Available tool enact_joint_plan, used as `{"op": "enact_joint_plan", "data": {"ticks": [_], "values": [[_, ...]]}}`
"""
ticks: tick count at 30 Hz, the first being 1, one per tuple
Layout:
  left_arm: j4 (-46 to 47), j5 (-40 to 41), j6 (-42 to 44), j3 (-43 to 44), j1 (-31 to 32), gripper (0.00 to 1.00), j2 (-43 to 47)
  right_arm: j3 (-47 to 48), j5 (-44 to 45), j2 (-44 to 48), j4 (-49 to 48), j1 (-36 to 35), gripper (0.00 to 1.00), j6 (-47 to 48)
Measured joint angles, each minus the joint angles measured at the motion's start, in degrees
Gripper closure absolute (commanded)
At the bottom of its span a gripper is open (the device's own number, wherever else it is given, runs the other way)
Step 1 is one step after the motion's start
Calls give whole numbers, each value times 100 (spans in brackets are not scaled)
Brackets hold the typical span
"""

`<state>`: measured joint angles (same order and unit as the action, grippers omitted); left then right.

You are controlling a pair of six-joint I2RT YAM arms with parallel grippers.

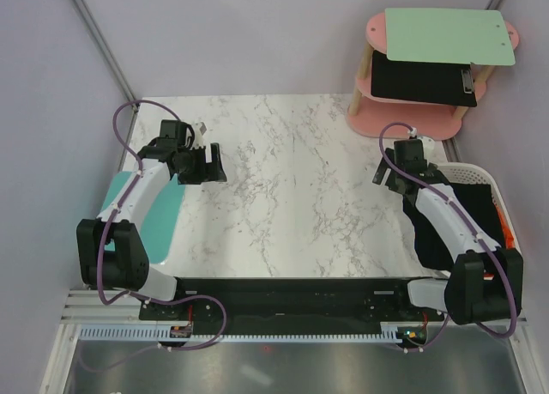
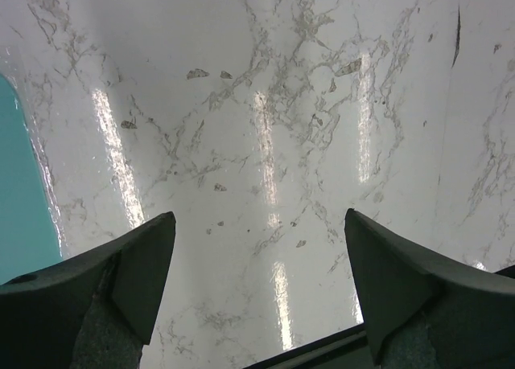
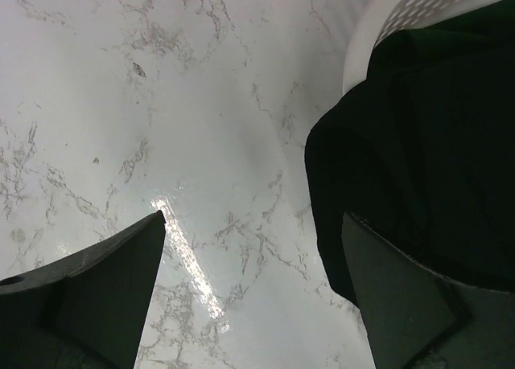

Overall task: Fold and stack the t-shirts
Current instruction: Grab crumpled tshirt from bin with the right arm

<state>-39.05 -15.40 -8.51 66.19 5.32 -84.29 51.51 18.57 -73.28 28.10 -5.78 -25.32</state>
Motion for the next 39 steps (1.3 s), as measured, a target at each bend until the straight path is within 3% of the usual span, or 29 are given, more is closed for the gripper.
{"op": "enact_joint_plan", "data": {"ticks": [24, 39], "values": [[28, -396, -24, -201, -20, 8, 219, 492, 1696, 935, 1598, 0, 5, -745], [37, -472, -66, -229, -48, 8, 219, 247, 2472, 378, 1937, 278, 14, -1272]]}}
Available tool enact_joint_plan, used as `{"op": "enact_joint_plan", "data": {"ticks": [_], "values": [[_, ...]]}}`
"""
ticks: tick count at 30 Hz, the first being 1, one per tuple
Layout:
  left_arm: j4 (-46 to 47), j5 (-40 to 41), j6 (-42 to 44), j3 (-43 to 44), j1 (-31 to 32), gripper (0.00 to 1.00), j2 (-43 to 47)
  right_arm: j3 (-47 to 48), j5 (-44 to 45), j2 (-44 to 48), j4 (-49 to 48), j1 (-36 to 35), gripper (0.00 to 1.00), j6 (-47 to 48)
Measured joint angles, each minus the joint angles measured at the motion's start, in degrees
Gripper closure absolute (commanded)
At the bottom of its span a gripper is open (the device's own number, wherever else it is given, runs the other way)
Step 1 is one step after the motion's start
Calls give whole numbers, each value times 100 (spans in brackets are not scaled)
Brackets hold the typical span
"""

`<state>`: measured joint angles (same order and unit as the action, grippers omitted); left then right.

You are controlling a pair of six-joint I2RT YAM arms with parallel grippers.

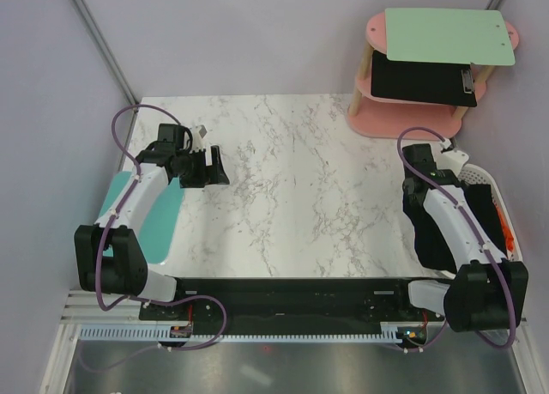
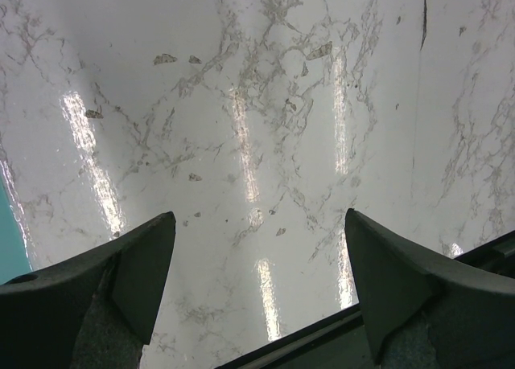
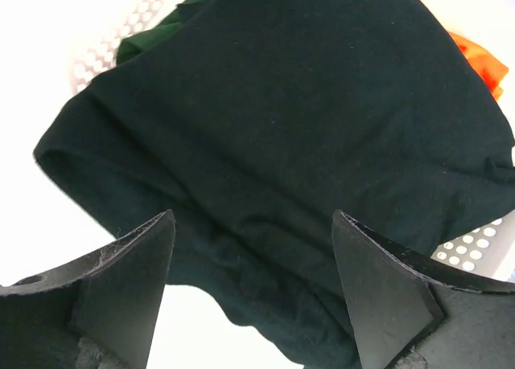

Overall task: Fold and stack the t-shirts
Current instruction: Grab crumpled tshirt from bin with the right arm

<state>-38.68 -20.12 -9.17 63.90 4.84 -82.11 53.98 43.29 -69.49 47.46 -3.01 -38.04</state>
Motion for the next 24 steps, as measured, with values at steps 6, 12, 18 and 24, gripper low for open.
{"op": "enact_joint_plan", "data": {"ticks": [6, 12, 18, 24], "values": [[2, -9, -2, -17, 0, 8, 0, -149, 24, -275, -273, 267, 15, -11], [2, -83, -7, -24, 0, 8, 0, -262, -48, -667, -570, 476, 39, 13], [2, -142, -7, -24, 0, 8, 0, -293, -168, -772, -835, 468, 80, 48], [2, -155, -9, -24, 0, 8, 0, -297, -227, -520, -868, 468, 91, 107]]}}
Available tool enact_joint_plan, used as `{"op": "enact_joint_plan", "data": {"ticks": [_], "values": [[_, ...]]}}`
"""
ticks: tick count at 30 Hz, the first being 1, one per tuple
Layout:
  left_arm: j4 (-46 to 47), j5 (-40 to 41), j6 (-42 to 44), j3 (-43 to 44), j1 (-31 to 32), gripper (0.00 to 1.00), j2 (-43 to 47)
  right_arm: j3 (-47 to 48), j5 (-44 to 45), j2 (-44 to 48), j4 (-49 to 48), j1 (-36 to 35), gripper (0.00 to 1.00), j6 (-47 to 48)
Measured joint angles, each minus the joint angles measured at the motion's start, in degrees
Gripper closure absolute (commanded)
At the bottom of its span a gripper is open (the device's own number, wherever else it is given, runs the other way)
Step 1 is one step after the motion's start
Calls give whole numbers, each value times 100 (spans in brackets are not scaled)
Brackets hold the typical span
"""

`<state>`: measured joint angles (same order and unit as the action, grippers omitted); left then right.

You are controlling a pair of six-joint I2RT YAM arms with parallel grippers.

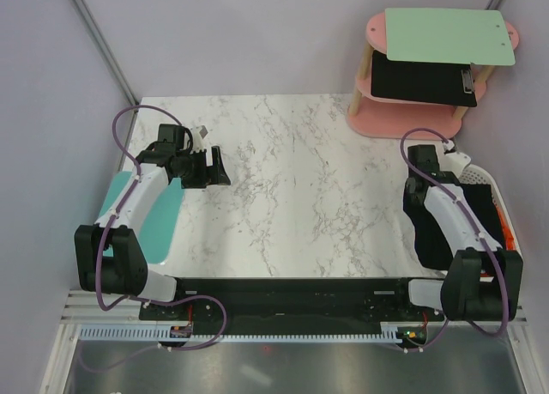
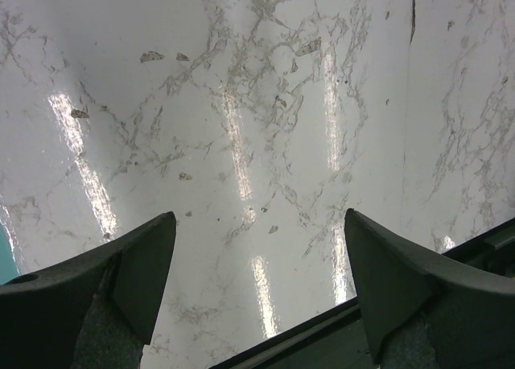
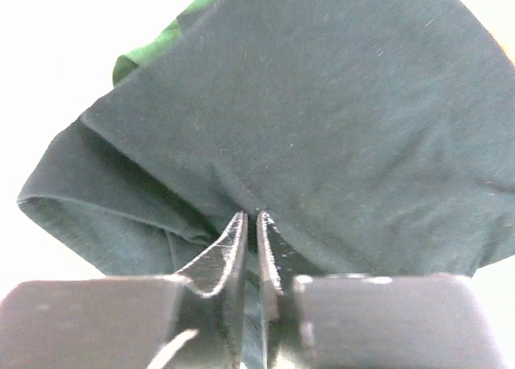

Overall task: Fold and stack the t-shirts
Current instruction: Grab crumpled tshirt from bin with the right arm, then move the tshirt to the center of the board

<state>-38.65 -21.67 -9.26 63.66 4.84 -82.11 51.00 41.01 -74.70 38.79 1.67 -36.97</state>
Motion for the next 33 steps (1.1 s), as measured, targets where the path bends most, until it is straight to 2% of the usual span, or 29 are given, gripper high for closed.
{"op": "enact_joint_plan", "data": {"ticks": [2, 9, 15, 21, 26, 30, 33], "values": [[0, -11, -2, 0, 0, 8, 0, 0, 0, 308, -2, 0, 100, 74], [0, -96, -13, 0, 0, 8, 0, 149, 59, 1541, 24, 11, 100, 354], [0, -98, -26, 0, 0, 8, 0, 546, -33, 1851, -70, 11, 100, 645], [0, -98, -33, -2, 0, 8, -2, 1303, -828, 1633, -46, 9, 100, 892], [0, -98, -33, -22, 0, 8, -2, 2769, -1606, 1128, 76, -55, 100, 1115], [0, -98, -33, -22, 0, 8, -2, 4133, -1978, 533, 149, -815, 100, 1307], [2, -98, -33, -22, 0, 8, 0, 4811, -2177, 94, 188, -1526, 100, 1403]]}}
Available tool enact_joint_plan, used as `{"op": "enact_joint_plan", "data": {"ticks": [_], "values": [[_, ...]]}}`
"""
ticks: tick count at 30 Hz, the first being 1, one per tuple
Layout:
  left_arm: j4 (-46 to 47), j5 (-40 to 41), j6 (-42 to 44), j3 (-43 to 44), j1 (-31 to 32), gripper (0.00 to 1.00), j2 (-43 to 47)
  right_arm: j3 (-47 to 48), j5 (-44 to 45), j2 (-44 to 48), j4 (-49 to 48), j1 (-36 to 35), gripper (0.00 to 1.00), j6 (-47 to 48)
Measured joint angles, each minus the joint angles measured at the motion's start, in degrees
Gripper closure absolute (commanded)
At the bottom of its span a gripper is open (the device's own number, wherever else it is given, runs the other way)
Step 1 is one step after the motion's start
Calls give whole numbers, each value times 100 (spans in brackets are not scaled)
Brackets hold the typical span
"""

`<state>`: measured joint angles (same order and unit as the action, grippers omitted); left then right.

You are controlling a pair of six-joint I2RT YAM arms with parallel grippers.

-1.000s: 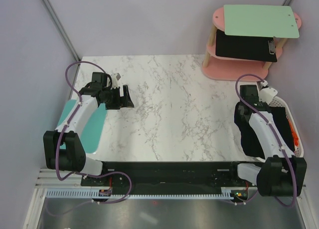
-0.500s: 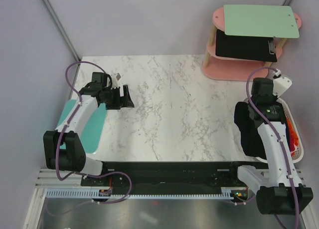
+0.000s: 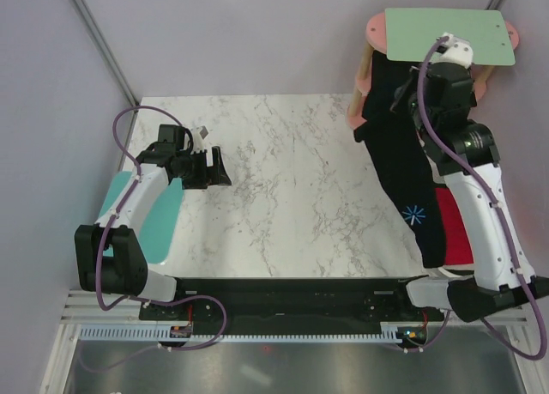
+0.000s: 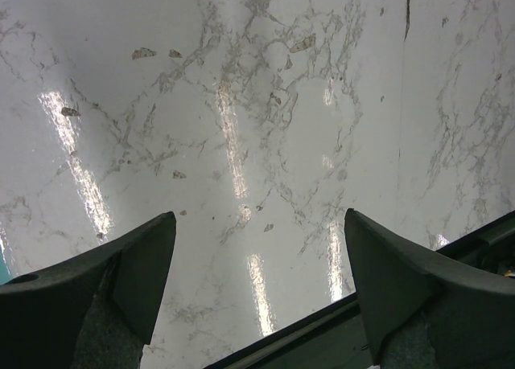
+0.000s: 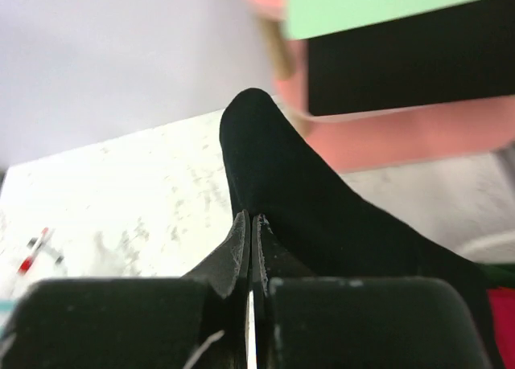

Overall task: Fold and stack the t-shirts
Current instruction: Move the tshirt to the center of the board, then flatten out the tshirt

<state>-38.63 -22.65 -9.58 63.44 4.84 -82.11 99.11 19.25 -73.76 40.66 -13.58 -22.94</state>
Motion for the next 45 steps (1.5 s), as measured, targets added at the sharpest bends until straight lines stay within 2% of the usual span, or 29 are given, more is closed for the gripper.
{"op": "enact_joint_plan", "data": {"ticks": [11, 17, 20, 21, 22, 23, 24, 29, 34, 36, 39, 41, 45], "values": [[0, 13, 0, -9, 0, 8, 0, 894, 136, -2033, 133, -2852, 100, 396], [0, 210, -2, -9, -17, 8, 2, 957, -238, -2887, 125, -3471, 99, 518], [4, 452, -4, -37, -39, 7, 83, 953, -542, -3287, 44, -3615, 77, 531], [2, 509, -7, -59, -52, 6, 136, 946, -682, -3414, 9, -3652, 64, 538], [2, 575, -9, -74, -59, 6, 184, 925, -807, -3526, -22, -3679, 56, 546], [2, 640, -20, -94, -61, 5, 251, 892, -909, -3626, -50, -3700, 35, 538], [4, 682, -26, -103, -63, 5, 297, 815, -986, -3687, -109, -3733, 2, 535], [26, 765, -46, -129, -63, 5, 428, 61, -785, -3493, -332, -3773, 4, 470], [48, 763, -46, -177, -63, 4, 428, -879, -79, -2638, -450, -3488, 10, 323], [59, 774, -48, -184, -63, 4, 431, -1252, -4, -2271, -520, -3088, 10, 247], [68, 903, -52, -203, -63, 4, 470, -1834, 52, -1915, -658, -2085, 10, 162], [68, 992, -68, -205, -63, 4, 535, -2124, 96, -1923, -708, -1456, 10, 149], [72, 1086, -92, -205, -63, 4, 669, -2470, -17, -2197, -693, -859, 10, 168]]}}
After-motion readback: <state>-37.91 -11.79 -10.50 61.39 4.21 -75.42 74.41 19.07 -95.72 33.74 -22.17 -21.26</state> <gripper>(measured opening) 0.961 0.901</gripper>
